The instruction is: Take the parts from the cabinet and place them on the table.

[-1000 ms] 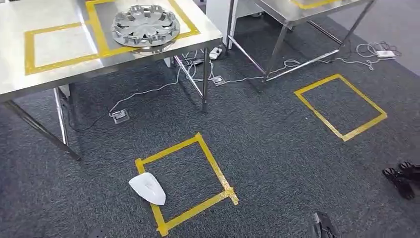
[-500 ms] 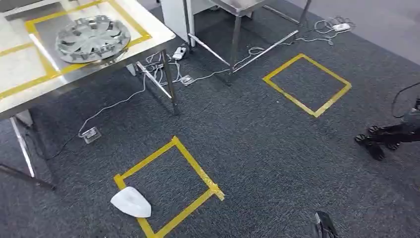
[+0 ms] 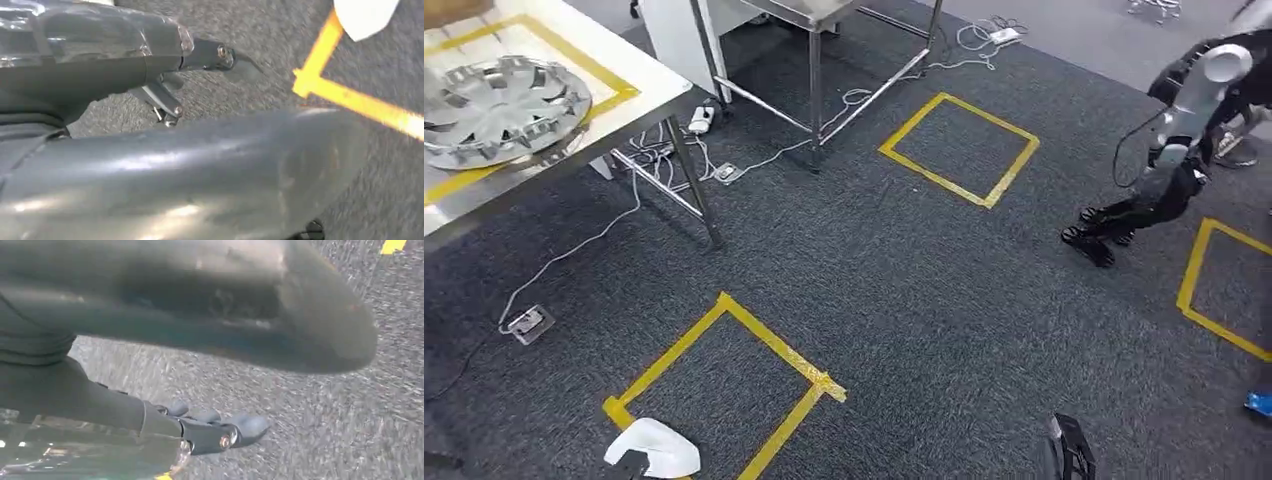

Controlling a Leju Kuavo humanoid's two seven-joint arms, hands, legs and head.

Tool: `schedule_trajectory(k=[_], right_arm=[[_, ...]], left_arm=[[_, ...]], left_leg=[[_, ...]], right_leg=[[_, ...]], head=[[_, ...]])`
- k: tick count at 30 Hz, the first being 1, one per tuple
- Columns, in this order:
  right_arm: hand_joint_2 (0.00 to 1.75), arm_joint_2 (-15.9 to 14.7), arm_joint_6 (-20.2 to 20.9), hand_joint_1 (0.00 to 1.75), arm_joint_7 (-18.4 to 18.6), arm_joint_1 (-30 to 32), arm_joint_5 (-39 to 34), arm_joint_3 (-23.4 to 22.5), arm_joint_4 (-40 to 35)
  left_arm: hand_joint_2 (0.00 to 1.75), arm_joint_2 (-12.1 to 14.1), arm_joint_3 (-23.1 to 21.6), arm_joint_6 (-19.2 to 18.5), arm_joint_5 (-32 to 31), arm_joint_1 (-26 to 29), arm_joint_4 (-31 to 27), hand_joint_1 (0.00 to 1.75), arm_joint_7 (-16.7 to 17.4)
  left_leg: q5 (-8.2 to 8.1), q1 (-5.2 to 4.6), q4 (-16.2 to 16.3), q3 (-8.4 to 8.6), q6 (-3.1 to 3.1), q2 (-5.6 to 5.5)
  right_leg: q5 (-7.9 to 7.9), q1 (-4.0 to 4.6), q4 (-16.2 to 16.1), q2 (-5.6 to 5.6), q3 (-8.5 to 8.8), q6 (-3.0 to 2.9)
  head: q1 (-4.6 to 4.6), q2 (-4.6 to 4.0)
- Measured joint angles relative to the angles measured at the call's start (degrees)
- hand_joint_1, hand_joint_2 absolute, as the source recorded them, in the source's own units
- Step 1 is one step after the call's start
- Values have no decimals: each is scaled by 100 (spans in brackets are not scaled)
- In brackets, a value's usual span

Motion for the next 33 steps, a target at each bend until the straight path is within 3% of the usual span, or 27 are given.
schedule_trajectory(k=[1,2,4,5,6,9,10,11,12,14,15,16,17,18,19,20,21,24,25,26,27,28,30,31,32,33], right_arm=[[0,16,-2,0,11,18,0,7,-9],[0,13,-2,0,13,47,0,11,-9],[0,2,-2,0,13,50,0,18,-9],[0,-6,-4,0,13,42,2,18,-11],[0,-6,-22,0,26,21,4,20,-11],[0,-35,-17,0,26,99,-31,26,-9],[0,-63,-17,0,24,119,-53,28,-7],[0,-70,-9,0,-5,144,-75,35,0],[0,-76,-15,0,-15,114,-85,37,9],[0,-72,-9,0,-31,71,-129,42,11],[0,-59,-11,0,-28,73,-142,48,11],[0,-43,-48,0,-7,73,-166,76,13],[0,-39,-59,0,9,71,-188,96,13],[0,-35,-59,0,9,63,-206,123,6],[0,-28,-59,0,9,49,-243,144,4],[0,-24,-59,0,9,32,-258,160,4],[0,-22,-65,0,9,5,-278,177,4],[0,-30,-70,0,7,35,-295,201,7],[0,-39,-55,0,-22,51,-308,221,11],[0,-63,-30,0,-42,63,-330,234,17],[0,-56,-30,0,-55,24,-359,262,17],[0,-65,-57,0,-52,-32,-365,280,17],[0,-41,-87,0,4,-61,-385,326,9],[0,-15,-87,0,9,-53,-418,339,4],[0,-2,-90,0,15,-17,-429,354,6],[0,-4,-94,0,17,9,-435,367,9]], left_arm=[[0,-15,0,0,0,-10,2,0,2],[0,-29,0,0,0,-22,4,0,0],[0,-46,0,2,2,-50,7,0,0],[0,-53,0,4,0,-65,7,0,0],[0,-59,2,13,0,-85,9,0,13],[0,-74,0,7,4,-89,15,0,-9],[0,-81,0,-9,4,-84,17,0,-29],[0,-77,-2,-35,7,-92,28,0,-57],[0,-77,-2,-57,7,-87,39,0,-79],[0,-74,-11,-74,24,-70,90,0,-83],[0,-79,-15,-66,31,-62,101,0,-74],[0,-81,-17,-24,31,-63,105,0,-20],[0,-85,-17,-7,31,-63,107,0,4],[0,-94,-17,9,33,-64,107,0,4],[0,-92,-15,9,33,-72,109,0,4],[0,-92,-15,9,33,-75,109,0,0],[0,-92,-17,13,31,-82,114,0,4],[0,-57,-20,-39,9,-70,127,0,-35],[0,-44,-20,-85,9,-75,140,0,-85],[0,-46,-17,-118,13,-86,146,0,-125],[0,-42,-13,-114,15,-89,155,0,-123],[0,-42,-13,-94,13,-85,160,0,-87],[0,-46,-17,-46,4,-87,170,0,-11],[0,-53,-20,-46,6,-87,170,0,-9],[0,-57,-17,-41,4,-88,170,0,-7],[0,-61,-17,-31,4,-90,173,0,-4]], left_leg=[[-24,-1,0,27,-8,77],[-45,-2,0,54,-19,135],[-93,-5,-1,131,-53,261],[-112,-5,-11,151,-73,319],[-135,-43,-8,148,-112,373],[-139,-35,-91,221,-193,511],[-169,-43,-111,254,-228,517],[-232,-7,-29,245,-249,-9],[-401,-9,225,111,-232,-243],[-771,-26,1080,-360,-231,-284],[-852,-31,1463,-615,-231,-269],[-790,-36,1583,-753,-226,-245],[-585,-41,1451,-755,-220,-231],[-271,-40,1103,-640,-209,-245],[69,-30,615,-451,-204,-369],[260,-2,200,-301,-189,-668],[153,32,137,-240,-180,-888],[101,-37,55,-157,-117,-661],[115,-16,15,-118,-87,-580],[123,5,-37,-75,-64,-487],[103,-6,-56,-39,-33,-387],[83,-27,-56,-15,-3,-274],[32,-49,-54,21,18,-55],[8,-53,-53,44,15,24],[-23,-54,-54,80,10,102],[-55,-54,-54,123,-8,174]], right_leg=[[99,-14,-28,-8,12,2],[308,-18,-269,-19,124,-8],[839,2,-1227,-139,586,-67],[853,45,-1567,-364,756,-109],[792,109,-1666,-413,798,-160],[765,124,-1651,-277,762,-255],[800,102,-1740,-226,824,-303],[830,73,-1807,-192,871,-342],[835,65,-1825,-145,890,-376],[816,80,-1823,-19,898,-419],[806,98,-1820,68,912,-431],[794,106,-1812,146,927,-438],[771,107,-1798,224,945,-433],[744,104,-1775,307,968,-423],[706,99,-1737,394,991,-406],[659,86,-1692,467,994,-380],[628,108,-1642,536,960,-336],[647,13,-1679,775,935,-219],[649,27,-1702,855,917,-191],[607,30,-1653,748,922,-179],[490,60,-1442,379,829,-139],[303,44,-1055,189,610,-101],[-46,7,-134,24,92,-48],[-46,-5,62,6,-28,-35],[104,-17,-5,-3,-18,-32],[369,-16,-330,-20,116,-40]], head=[[20,0],[40,0],[103,0],[118,0],[125,0],[101,0],[112,0],[81,-2],[51,0],[-35,0],[-72,0],[-98,0],[-107,0],[-122,0],[-146,0],[-173,0],[-196,-2],[-190,0],[-190,0],[-172,0],[-105,0],[-43,0],[-28,0],[-20,0],[-11,0],[5,0]])
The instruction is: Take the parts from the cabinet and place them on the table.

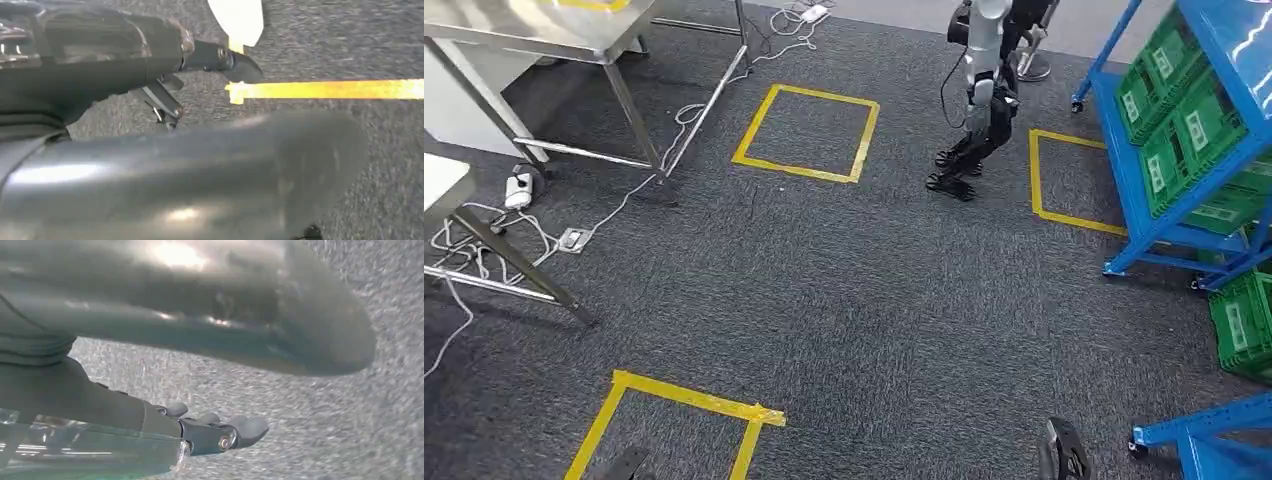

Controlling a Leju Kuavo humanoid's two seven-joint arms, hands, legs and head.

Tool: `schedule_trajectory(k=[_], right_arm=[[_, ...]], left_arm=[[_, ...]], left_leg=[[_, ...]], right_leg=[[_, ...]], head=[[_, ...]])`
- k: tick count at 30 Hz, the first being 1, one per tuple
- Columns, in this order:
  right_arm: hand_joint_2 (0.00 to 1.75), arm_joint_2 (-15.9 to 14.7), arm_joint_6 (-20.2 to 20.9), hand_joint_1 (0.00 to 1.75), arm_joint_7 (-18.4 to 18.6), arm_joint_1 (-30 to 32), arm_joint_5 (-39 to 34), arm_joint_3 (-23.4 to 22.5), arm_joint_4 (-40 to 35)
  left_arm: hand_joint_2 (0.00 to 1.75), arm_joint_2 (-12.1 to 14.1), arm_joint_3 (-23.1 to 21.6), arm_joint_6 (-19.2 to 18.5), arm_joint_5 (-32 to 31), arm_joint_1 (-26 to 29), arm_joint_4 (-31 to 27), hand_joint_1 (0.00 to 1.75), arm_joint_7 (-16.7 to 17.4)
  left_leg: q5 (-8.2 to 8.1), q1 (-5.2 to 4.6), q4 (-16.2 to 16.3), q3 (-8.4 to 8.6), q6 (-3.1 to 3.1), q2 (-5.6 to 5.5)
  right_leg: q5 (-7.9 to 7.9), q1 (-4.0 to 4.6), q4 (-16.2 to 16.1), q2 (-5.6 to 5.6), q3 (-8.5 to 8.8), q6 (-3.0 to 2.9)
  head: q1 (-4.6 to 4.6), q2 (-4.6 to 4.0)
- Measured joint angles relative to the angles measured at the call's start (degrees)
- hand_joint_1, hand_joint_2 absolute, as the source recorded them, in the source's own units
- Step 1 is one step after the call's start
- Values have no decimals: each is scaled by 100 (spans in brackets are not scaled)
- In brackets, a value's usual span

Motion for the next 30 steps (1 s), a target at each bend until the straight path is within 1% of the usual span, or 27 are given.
schedule_trajectory(k=[1,2,3,4,7,8,9,10,11,12,13,14,15,16,17,18,19,20,22,23,24,25,26,27,28,29,30], right_arm=[[0,-4,2,0,0,8,-24,13,0],[0,-22,9,0,-2,0,-48,39,0],[0,-24,9,0,-2,-21,-61,57,0],[0,-24,11,0,-2,-53,-63,61,-2],[0,-37,7,0,0,-69,-81,87,-2],[0,-48,7,0,0,-63,-85,90,-4],[0,-46,7,0,0,-83,-87,92,-7],[0,-48,2,0,0,-119,-90,94,-4],[0,-46,7,0,0,-147,-87,96,-7],[0,-29,13,0,0,-146,-90,101,-13],[0,-15,11,0,0,-134,-90,103,-20],[0,-11,11,0,0,-120,-90,107,-17],[0,-11,11,0,0,-115,-90,111,-17],[0,-7,11,0,0,-116,-90,116,-20],[0,-2,-2,0,2,-118,-85,120,-20],[0,0,-13,0,9,-113,-87,133,-17],[0,-4,-11,0,9,-126,-101,138,-17],[0,0,-9,0,9,-112,-109,142,-20],[0,0,2,0,9,-76,-131,159,-17],[0,-18,-2,0,9,-70,-162,183,-17],[0,-13,-4,0,9,-75,-164,197,-17],[0,-26,-24,0,11,-109,-164,201,-20],[0,-24,-28,0,11,-136,-170,208,-20],[0,-15,-22,0,11,-129,-188,225,-22],[0,-11,-9,0,9,-112,-216,236,-22],[0,4,-2,0,9,-79,-227,243,-20],[0,0,-17,0,9,-37,-229,247,-15]], left_arm=[[0,-2,0,-2,2,-2,2,0,-4],[0,-6,2,-7,6,-11,0,0,-11],[0,-17,2,-4,11,-30,0,0,-11],[0,-28,2,2,15,-43,-4,0,-9],[0,-70,4,17,28,-73,-18,0,7],[0,-83,9,24,28,-88,-26,0,9],[0,-92,9,24,29,-91,-26,0,7],[0,-96,7,24,28,-88,-26,0,7],[0,-109,4,26,28,-84,-26,0,9],[0,-109,2,31,28,-67,-22,0,15],[0,-114,2,35,28,-56,-22,0,15],[0,-116,2,35,28,-52,-20,0,15],[0,-120,2,35,31,-52,-20,0,15],[0,-120,2,37,28,-54,-22,0,15],[0,-118,2,41,28,-55,-20,0,26],[0,-118,2,44,28,-54,-20,0,33],[0,-116,2,35,28,-43,-20,0,28],[0,-105,2,20,28,-37,-15,0,13],[0,-98,2,2,28,-36,-9,0,-6],[0,-101,4,2,28,-48,-9,0,-7],[0,-98,9,2,31,-58,-9,0,-7],[0,-98,9,4,28,-55,-9,0,2],[0,-96,7,4,28,-43,-4,0,9],[0,-96,4,0,28,-36,2,0,2],[0,-96,4,-18,28,-36,4,0,-11],[0,-96,7,-35,28,-37,9,0,-18],[0,-96,5,-35,28,-37,11,0,-11]], left_leg=[[-28,1,-1,45,-12,56],[-62,1,-7,96,-33,130],[-90,-14,-19,102,-68,188],[-113,-38,-6,107,-94,227],[-134,-39,-91,190,-175,437],[-193,-4,-66,195,-214,206],[-281,20,80,154,-214,-286],[-473,10,446,-35,-207,-468],[-677,5,926,-301,-217,-483],[-839,6,1392,-584,-229,-465],[-876,5,1677,-796,-235,-441],[-741,8,1680,-889,-239,-409],[-482,14,1445,-848,-243,-399],[-138,27,1006,-683,-247,-439],[172,52,499,-478,-256,-589],[226,97,242,-374,-261,-991],[159,123,85,-305,-249,-1023],[144,87,127,-306,-215,-945],[130,50,121,-280,-146,-799],[149,82,65,-243,-94,-697],[137,66,52,-204,-70,-624],[116,47,47,-181,-34,-514],[99,25,48,-164,-18,-412],[77,9,48,-156,-8,-310],[59,5,49,-149,-5,-229],[31,-4,49,-124,-6,-136],[7,-11,49,-97,-11,-75]], right_leg=[[270,4,-434,-50,198,-20],[543,19,-977,-190,452,-64],[483,99,-1226,-513,587,-114],[474,147,-1342,-532,607,-161],[472,169,-1368,-320,580,-261],[513,100,-1456,-277,651,-310],[525,107,-1487,-226,677,-340],[524,105,-1489,-163,684,-373],[512,108,-1488,-76,691,-392],[497,118,-1485,1,702,-414],[490,125,-1478,89,712,-418],[470,123,-1465,174,726,-414],[451,114,-1453,253,743,-398],[419,100,-1425,344,767,-376],[380,81,-1386,427,788,-342],[346,63,-1354,485,774,-312],[305,89,-1261,577,725,-263],[325,53,-1295,663,701,-228],[347,16,-1335,818,701,-152],[311,12,-1297,784,677,-126],[254,55,-1192,404,643,-106],[81,53,-894,162,496,-77],[-132,43,-456,64,272,-55],[-308,36,-21,25,34,-43],[-394,30,294,17,-142,-37],[-338,25,396,16,-206,-42],[-183,24,253,15,-137,-54]], head=[[30,0],[59,0],[70,0],[83,0],[72,0],[74,0],[39,-2],[30,0],[-13,0],[-76,0],[-101,0],[-112,0],[-123,0],[-136,0],[-164,0],[-205,0],[-230,0],[-195,0],[-195,0],[-195,0],[-157,0],[-85,0],[-50,0],[-42,0],[-35,0],[-18,0],[-7,0]])
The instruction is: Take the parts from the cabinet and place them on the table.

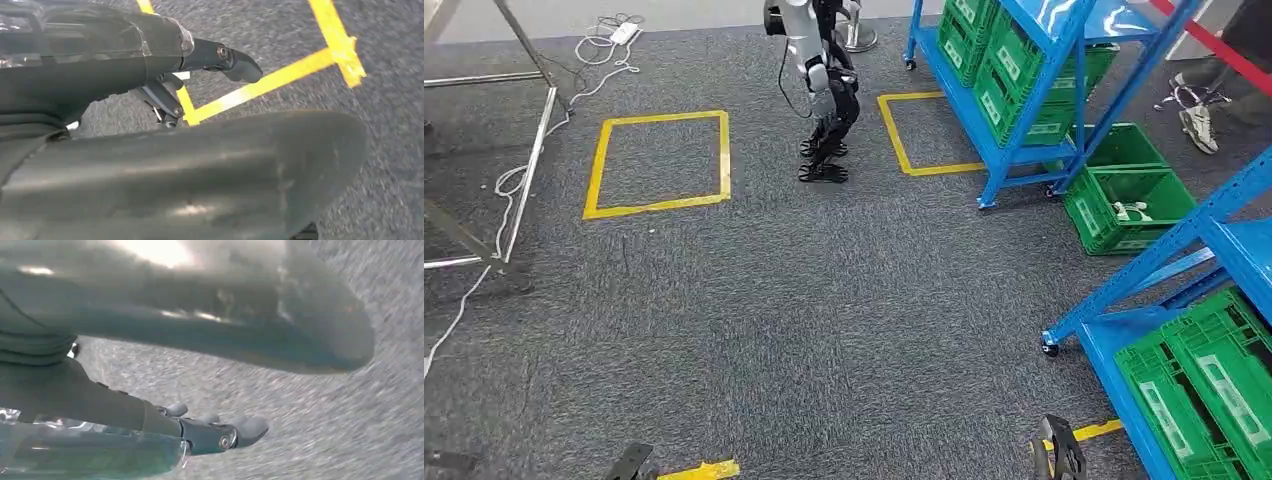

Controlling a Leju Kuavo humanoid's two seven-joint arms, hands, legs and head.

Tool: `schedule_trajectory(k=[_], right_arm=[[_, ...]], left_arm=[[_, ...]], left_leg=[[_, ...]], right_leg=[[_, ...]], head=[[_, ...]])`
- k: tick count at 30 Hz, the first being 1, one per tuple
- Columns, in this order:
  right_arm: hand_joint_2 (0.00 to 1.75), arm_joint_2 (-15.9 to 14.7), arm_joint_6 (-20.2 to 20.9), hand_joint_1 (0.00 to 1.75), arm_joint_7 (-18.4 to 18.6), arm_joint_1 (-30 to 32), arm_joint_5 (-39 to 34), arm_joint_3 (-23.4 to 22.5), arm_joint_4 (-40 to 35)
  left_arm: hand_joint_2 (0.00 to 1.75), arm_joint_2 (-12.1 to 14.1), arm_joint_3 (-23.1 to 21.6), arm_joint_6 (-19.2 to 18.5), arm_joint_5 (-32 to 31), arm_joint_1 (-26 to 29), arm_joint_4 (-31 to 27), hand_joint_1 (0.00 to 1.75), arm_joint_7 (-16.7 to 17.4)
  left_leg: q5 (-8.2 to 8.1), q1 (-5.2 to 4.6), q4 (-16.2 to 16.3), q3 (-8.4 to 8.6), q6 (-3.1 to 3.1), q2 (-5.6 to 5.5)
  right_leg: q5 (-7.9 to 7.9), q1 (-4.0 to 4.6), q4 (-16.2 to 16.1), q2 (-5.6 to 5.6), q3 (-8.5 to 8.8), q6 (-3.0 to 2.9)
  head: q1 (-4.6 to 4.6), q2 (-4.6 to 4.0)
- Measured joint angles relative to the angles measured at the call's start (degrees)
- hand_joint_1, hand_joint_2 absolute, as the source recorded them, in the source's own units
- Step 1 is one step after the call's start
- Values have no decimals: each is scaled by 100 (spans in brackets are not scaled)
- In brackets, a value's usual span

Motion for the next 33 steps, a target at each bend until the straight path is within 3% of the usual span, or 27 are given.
schedule_trajectory(k=[1,2,3,4,5,8,10,11,13,14,15,16,17,18,19,20,23,24,25,26,27,28,29,30,31,32,33], right_arm=[[0,-8,-4,0,0,28,-4,4,0],[0,-24,2,0,0,45,-37,22,0],[0,-41,4,0,-2,48,-48,33,0],[0,-50,6,0,-2,38,-52,42,0],[0,-57,9,0,-5,31,-55,64,0],[0,-114,13,0,-18,90,-81,125,11],[0,-129,11,0,-20,54,-122,140,15],[0,-129,11,0,-20,16,-138,142,13],[0,-100,-9,0,7,-32,-151,162,11],[0,-87,-24,0,13,-36,-157,182,11],[0,-79,-26,0,15,-29,-175,214,13],[0,-77,-24,0,13,-26,-188,243,13],[0,-72,-22,0,11,-27,-203,249,13],[0,-70,-18,0,11,-34,-219,262,13],[0,-68,-18,0,11,-40,-225,278,13],[0,-64,-20,0,11,-74,-227,282,11],[0,-52,-46,0,15,-46,-234,306,2],[0,-70,-42,0,-7,-32,-254,319,5],[0,-76,-20,0,-72,-8,-304,324,2],[0,-109,0,0,-142,-7,-343,326,7],[0,-118,24,0,-180,-3,-383,326,7],[0,-129,37,0,-214,33,-426,326,9],[0,-129,52,0,-219,69,-444,328,9],[0,-129,55,0,-219,123,-466,328,20],[0,-131,57,0,-219,150,-468,328,24],[0,-138,59,0,-219,161,-470,328,31],[0,-153,59,0,-219,162,-472,328,37]], left_arm=[[0,0,0,0,2,1,2,0,11],[0,0,0,-9,20,2,7,0,2],[0,0,0,-13,22,4,11,0,-6],[0,0,0,-15,33,4,13,0,-11],[0,11,-2,-15,37,14,20,0,-20],[0,11,-11,-31,98,19,26,0,-41],[0,15,-11,-20,142,17,24,0,-54],[0,15,-11,-15,153,22,22,0,-59],[0,15,-15,53,157,42,24,0,9],[0,15,-20,68,157,50,24,0,20],[0,15,-24,72,179,57,24,0,15],[0,15,-28,63,190,62,24,0,-6],[0,18,-29,55,190,62,24,0,-20],[0,20,-31,55,190,60,24,0,-24],[0,20,-29,55,190,59,24,0,-26],[0,20,-29,57,197,63,22,0,-22],[0,22,-37,81,197,66,24,0,18],[0,20,-37,59,188,63,24,0,-9],[0,33,-39,9,168,57,28,0,-54],[0,28,-42,-39,123,60,28,0,-72],[0,28,-44,-63,87,59,31,0,-70],[0,17,-55,-79,2,38,39,0,-39],[0,4,-61,-83,-29,12,42,0,-2],[0,-30,-74,-89,-59,-36,46,0,44],[0,-48,-81,-92,-66,-69,46,0,55],[0,-74,-85,-103,-74,-109,46,0,74],[0,-94,-92,-103,-85,-150,46,0,83]], left_leg=[[-29,-5,0,38,-6,65],[-69,-7,0,99,-24,145],[-101,-6,-8,128,-38,210],[-120,-39,-10,131,-67,266],[-135,-38,-9,125,-95,318],[-176,-33,-74,235,-181,494],[-332,22,155,144,-207,-248],[-506,9,507,-44,-201,-372],[-821,7,1402,-597,-217,-384],[-820,7,1604,-771,-220,-364],[-661,9,1558,-836,-223,-340],[-423,14,1338,-783,-223,-334],[-92,22,921,-627,-222,-370],[261,36,375,-407,-221,-588],[236,88,209,-323,-204,-988],[186,111,14,-246,-207,-1019],[156,50,9,-197,-112,-786],[174,88,-56,-146,-77,-676],[161,78,-80,-96,-45,-578],[143,61,-93,-70,-16,-487],[130,45,-92,-58,1,-399],[98,36,-92,-44,12,-269],[78,36,-91,-33,14,-200],[51,34,-90,-4,5,-109],[28,29,-90,21,-4,-56],[-1,30,-90,61,-12,15],[-38,29,-91,118,-36,84]], right_leg=[[250,2,-351,-11,172,-23],[583,20,-977,-90,478,-68],[671,63,-1389,-327,668,-113],[572,139,-1431,-441,735,-134],[555,152,-1524,-410,736,-184],[551,159,-1584,-232,763,-258],[588,98,-1684,-151,861,-326],[585,98,-1695,-92,872,-348],[561,108,-1694,62,897,-380],[552,109,-1692,134,911,-382],[534,107,-1687,208,937,-378],[514,102,-1679,276,962,-366],[485,93,-1661,352,993,-351],[440,80,-1625,433,1019,-320],[407,66,-1604,492,1000,-281],[381,76,-1538,574,967,-239],[418,6,-1614,808,952,-129],[392,11,-1609,824,949,-115],[306,41,-1481,461,897,-81],[142,33,-1177,242,742,-47],[-26,28,-808,127,545,-21],[-256,23,-208,41,205,7],[-303,17,45,22,56,22],[-214,4,115,10,-12,31],[-34,-7,-61,5,61,30],[237,-12,-454,-18,235,23],[554,-9,-1033,-117,509,1]], head=[[22,0],[52,0],[79,0],[72,0],[88,0],[75,0],[41,0],[24,0],[-70,0],[-98,0],[-114,0],[-125,0],[-146,0],[-173,0],[-201,0],[-212,0],[-199,0],[-194,0],[-149,0],[-79,0],[-57,0],[-50,0],[-44,0],[-22,0],[-11,0],[7,0],[39,0]])
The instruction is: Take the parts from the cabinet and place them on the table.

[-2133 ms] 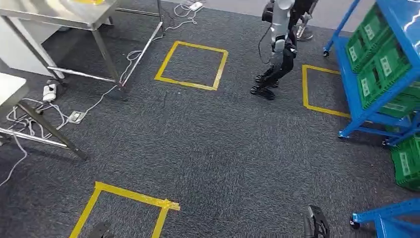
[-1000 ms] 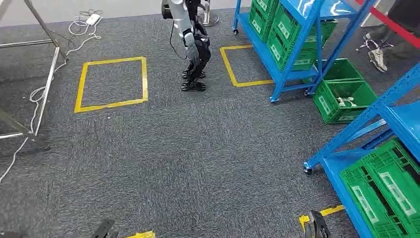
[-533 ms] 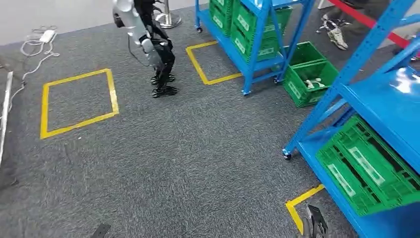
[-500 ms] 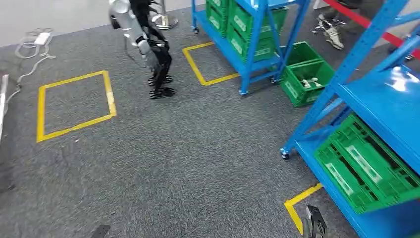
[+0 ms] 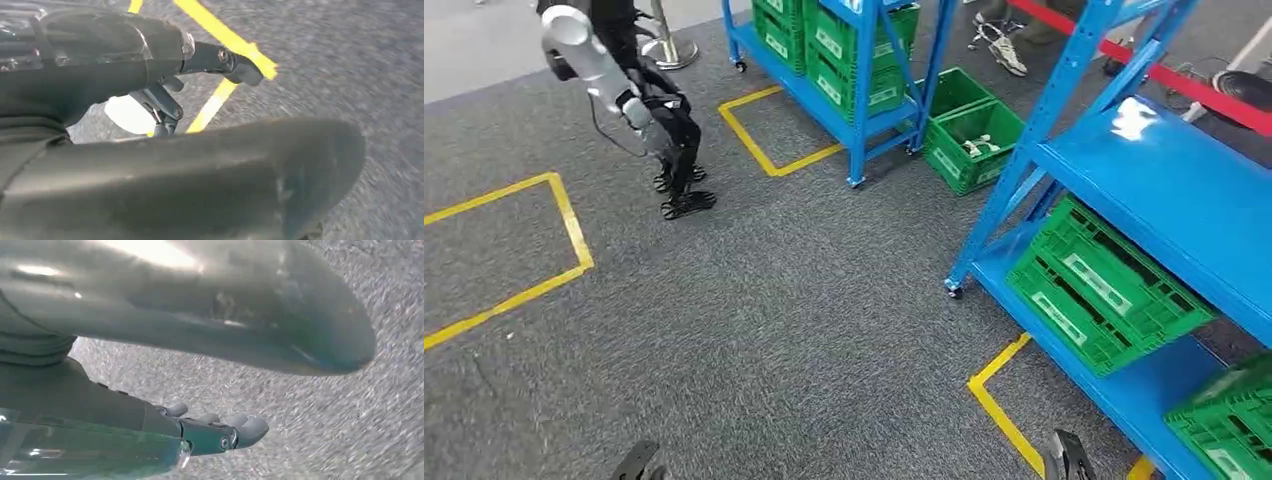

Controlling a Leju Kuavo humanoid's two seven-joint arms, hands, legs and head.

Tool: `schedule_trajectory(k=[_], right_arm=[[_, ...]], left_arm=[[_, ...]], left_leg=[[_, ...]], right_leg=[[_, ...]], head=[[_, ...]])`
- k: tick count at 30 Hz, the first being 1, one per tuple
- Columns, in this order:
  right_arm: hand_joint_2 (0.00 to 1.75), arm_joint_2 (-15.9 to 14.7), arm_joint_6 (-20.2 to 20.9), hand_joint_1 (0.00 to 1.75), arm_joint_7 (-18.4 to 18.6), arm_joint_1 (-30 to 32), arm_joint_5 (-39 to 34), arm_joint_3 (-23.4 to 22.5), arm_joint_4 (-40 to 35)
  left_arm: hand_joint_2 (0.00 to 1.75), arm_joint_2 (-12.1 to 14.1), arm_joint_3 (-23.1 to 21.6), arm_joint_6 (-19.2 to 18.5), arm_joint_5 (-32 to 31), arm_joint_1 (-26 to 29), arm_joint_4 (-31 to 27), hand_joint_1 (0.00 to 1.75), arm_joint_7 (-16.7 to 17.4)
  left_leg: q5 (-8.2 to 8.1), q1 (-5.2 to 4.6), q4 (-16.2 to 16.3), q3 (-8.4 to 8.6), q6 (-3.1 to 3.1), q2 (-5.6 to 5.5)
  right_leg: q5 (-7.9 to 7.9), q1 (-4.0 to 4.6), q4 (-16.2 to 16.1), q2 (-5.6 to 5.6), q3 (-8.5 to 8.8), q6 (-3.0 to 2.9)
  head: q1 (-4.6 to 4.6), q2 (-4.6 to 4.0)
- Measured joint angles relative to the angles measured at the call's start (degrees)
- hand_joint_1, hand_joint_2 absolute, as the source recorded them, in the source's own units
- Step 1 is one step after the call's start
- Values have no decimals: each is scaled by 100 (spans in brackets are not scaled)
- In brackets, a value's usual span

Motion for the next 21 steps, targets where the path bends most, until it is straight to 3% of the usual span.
schedule_trajectory(k=[1,2,3,5,6,7,8,9,11,12,13,14,15,16,17,18,21], right_arm=[[0,-15,0,0,0,-4,0,0,7],[0,-24,2,0,0,-21,0,0,9],[0,-24,2,0,0,-33,-2,0,9],[0,-39,0,0,0,10,-2,0,13],[0,-52,-11,0,15,16,6,2,17],[0,-68,-17,0,37,19,4,2,22],[0,-72,-11,0,42,-12,7,4,28],[0,-70,-2,0,42,-45,2,4,37],[0,-53,22,0,44,-34,2,9,39],[0,-35,22,0,44,-20,2,15,41],[0,-31,13,0,42,-2,7,22,42],[0,-31,-4,0,42,0,15,31,44],[0,-31,-7,0,37,-3,28,42,44],[0,-35,-7,0,35,-5,50,46,46],[0,-35,-11,0,35,-3,61,50,48],[0,-39,-28,0,39,-22,74,55,52],[0,-24,-76,0,96,-40,120,79,55]], left_arm=[[0,-17,-4,0,-2,-33,0,0,2],[0,-26,-7,0,-2,-52,0,0,2],[0,-33,-9,2,-2,-61,2,0,2],[0,-55,-24,2,-7,-88,0,0,9],[0,-63,-30,7,-39,-110,0,0,9],[0,-72,-35,20,-72,-119,2,0,-7],[0,-79,-35,20,-96,-116,2,0,-37],[0,-81,-37,22,-129,-112,2,0,-40],[0,-81,-50,46,-168,-105,4,0,-2],[0,-81,-55,52,-195,-104,2,0,42],[0,-81,-57,55,-216,-100,-2,0,88],[0,-74,-57,52,-247,-92,-2,0,116],[0,-52,-57,35,-264,-81,-2,0,105],[0,-16,-55,9,-275,-71,-2,0,87],[0,15,-55,-7,-278,-63,0,0,72],[0,42,-50,-4,-275,-37,0,0,61],[0,81,-37,63,-155,23,-9,0,55]], left_leg=[[-36,-6,-5,44,-24,72],[-65,-44,1,50,-63,121],[-79,-52,-9,65,-91,150],[-105,-49,-46,127,-133,291],[-147,-48,-57,165,-175,325],[-213,-18,11,172,-207,-47],[-343,-9,241,54,-205,-363],[-548,-11,675,-188,-199,-439],[-884,-13,1596,-756,-199,-438],[-863,-16,1830,-956,-190,-421],[-675,-17,1745,-990,-179,-413],[-388,-17,1447,-910,-162,-421],[-19,-14,939,-712,-142,-496],[289,-9,436,-504,-124,-664],[218,24,284,-419,-94,-951],[188,41,95,-309,-111,-939],[145,-13,94,-282,-54,-697]], right_leg=[[86,33,-441,-272,207,-29],[5,118,-521,-351,264,-68],[-7,107,-526,-327,256,-127],[-28,136,-538,-198,252,-182],[-14,96,-590,-143,306,-234],[-2,75,-634,-93,350,-258],[-4,62,-657,-46,382,-276],[-5,63,-664,27,385,-328],[-22,88,-662,175,396,-355],[-34,101,-660,259,409,-365],[-47,103,-655,332,432,-365],[-68,104,-648,411,455,-360],[-97,101,-632,506,486,-344],[-129,95,-611,588,513,-321],[-158,99,-597,652,517,-292],[-186,96,-551,742,488,-256],[-150,33,-602,975,454,-154]], head=[[33,0],[48,-2],[44,0],[0,0],[11,0],[5,-2],[-39,0],[-68,0],[-164,0],[-186,0],[-205,0],[-214,0],[-234,0],[-255,0],[-251,0],[-247,0],[-255,0]])
